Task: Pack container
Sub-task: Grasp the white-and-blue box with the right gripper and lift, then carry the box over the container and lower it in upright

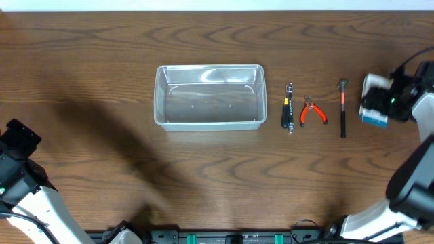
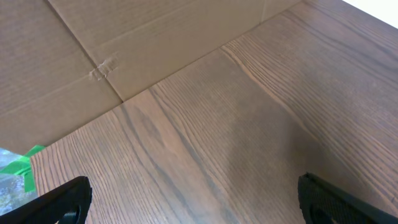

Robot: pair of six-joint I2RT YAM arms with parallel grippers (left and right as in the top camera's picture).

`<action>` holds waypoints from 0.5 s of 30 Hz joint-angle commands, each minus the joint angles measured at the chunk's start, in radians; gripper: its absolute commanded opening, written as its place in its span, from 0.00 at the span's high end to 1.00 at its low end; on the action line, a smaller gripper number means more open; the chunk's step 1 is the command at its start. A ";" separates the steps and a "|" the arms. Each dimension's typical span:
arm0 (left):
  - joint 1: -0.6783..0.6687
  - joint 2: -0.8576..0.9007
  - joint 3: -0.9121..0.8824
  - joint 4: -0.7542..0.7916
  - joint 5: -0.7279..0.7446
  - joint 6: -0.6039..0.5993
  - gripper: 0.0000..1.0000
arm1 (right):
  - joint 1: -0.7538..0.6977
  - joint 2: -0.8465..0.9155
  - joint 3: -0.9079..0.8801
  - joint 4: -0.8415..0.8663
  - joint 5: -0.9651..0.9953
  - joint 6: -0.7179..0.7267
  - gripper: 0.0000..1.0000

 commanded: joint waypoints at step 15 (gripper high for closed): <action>0.005 -0.002 0.026 0.000 -0.012 -0.002 0.02 | 0.806 -0.401 0.051 -0.021 0.159 0.386 0.56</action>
